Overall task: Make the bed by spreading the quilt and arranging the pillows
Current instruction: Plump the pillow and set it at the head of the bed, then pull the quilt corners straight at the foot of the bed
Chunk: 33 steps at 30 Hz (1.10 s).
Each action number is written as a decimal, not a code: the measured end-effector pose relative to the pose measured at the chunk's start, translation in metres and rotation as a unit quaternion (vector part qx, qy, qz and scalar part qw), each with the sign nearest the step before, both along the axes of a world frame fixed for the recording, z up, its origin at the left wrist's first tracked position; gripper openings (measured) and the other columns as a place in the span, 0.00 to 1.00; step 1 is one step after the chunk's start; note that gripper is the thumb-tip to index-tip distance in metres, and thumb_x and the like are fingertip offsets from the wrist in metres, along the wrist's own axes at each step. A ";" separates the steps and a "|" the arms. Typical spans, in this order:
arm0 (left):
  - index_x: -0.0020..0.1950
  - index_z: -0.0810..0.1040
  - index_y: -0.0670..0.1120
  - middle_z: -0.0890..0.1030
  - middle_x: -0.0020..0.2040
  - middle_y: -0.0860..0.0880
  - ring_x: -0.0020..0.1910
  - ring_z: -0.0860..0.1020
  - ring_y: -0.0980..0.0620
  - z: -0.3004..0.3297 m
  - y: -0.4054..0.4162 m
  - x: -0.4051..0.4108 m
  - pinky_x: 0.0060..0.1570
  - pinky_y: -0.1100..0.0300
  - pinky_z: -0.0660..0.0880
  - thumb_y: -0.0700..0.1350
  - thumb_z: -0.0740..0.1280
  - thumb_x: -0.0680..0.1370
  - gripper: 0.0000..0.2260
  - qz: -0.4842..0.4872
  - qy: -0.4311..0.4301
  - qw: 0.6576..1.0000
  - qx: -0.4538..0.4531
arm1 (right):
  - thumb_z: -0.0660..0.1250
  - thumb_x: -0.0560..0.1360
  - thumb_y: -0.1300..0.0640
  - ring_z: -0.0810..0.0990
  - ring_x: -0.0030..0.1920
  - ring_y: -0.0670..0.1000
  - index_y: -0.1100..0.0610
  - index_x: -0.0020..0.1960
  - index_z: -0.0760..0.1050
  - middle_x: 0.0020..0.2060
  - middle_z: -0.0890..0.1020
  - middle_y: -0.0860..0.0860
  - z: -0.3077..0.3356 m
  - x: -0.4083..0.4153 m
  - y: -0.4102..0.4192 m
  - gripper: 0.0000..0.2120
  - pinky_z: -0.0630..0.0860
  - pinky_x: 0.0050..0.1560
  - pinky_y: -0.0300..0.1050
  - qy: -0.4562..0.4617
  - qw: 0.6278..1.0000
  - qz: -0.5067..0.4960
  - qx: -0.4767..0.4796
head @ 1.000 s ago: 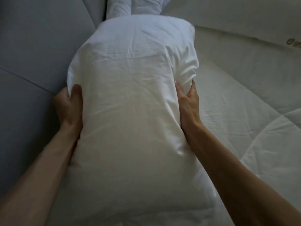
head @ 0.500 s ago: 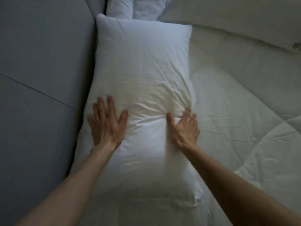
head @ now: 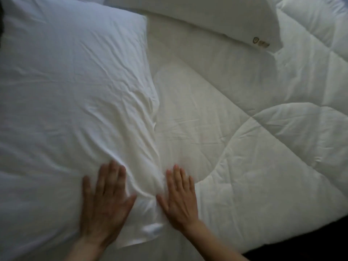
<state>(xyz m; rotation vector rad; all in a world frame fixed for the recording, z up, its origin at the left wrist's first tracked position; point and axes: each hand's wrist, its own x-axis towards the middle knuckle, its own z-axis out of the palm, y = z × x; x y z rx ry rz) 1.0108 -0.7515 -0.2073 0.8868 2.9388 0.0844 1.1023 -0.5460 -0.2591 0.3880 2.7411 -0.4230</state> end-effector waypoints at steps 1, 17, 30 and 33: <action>0.77 0.64 0.39 0.61 0.78 0.38 0.77 0.61 0.39 -0.005 0.017 0.007 0.73 0.33 0.50 0.58 0.57 0.77 0.33 -0.037 -0.017 0.999 -0.008 | 0.59 0.77 0.35 0.61 0.78 0.60 0.56 0.79 0.61 0.79 0.63 0.59 -0.003 0.014 0.015 0.38 0.56 0.74 0.60 -0.013 1.000 0.018 0.002; 0.80 0.58 0.46 0.56 0.80 0.40 0.78 0.57 0.39 -0.037 0.328 0.202 0.69 0.41 0.65 0.77 0.52 0.67 0.49 -0.049 -0.300 0.939 -0.161 | 0.56 0.77 0.45 0.78 0.63 0.63 0.64 0.67 0.75 0.64 0.78 0.63 0.023 0.228 0.393 0.29 0.75 0.58 0.60 -0.168 0.950 -0.251 0.082; 0.40 0.73 0.46 0.83 0.52 0.46 0.56 0.80 0.45 0.147 0.619 0.237 0.47 0.55 0.71 0.59 0.51 0.83 0.22 -0.124 -0.261 0.945 -0.154 | 0.57 0.81 0.51 0.77 0.62 0.64 0.61 0.61 0.76 0.62 0.79 0.63 0.204 0.311 0.562 0.18 0.74 0.60 0.53 -0.143 0.955 -0.233 -0.119; 0.37 0.71 0.47 0.82 0.48 0.46 0.53 0.80 0.43 0.188 0.690 0.261 0.45 0.55 0.71 0.58 0.52 0.83 0.22 -0.144 -0.264 0.944 -0.137 | 0.57 0.81 0.51 0.78 0.62 0.64 0.62 0.61 0.77 0.62 0.79 0.63 0.241 0.333 0.613 0.18 0.74 0.60 0.53 -0.133 0.946 -0.264 -0.134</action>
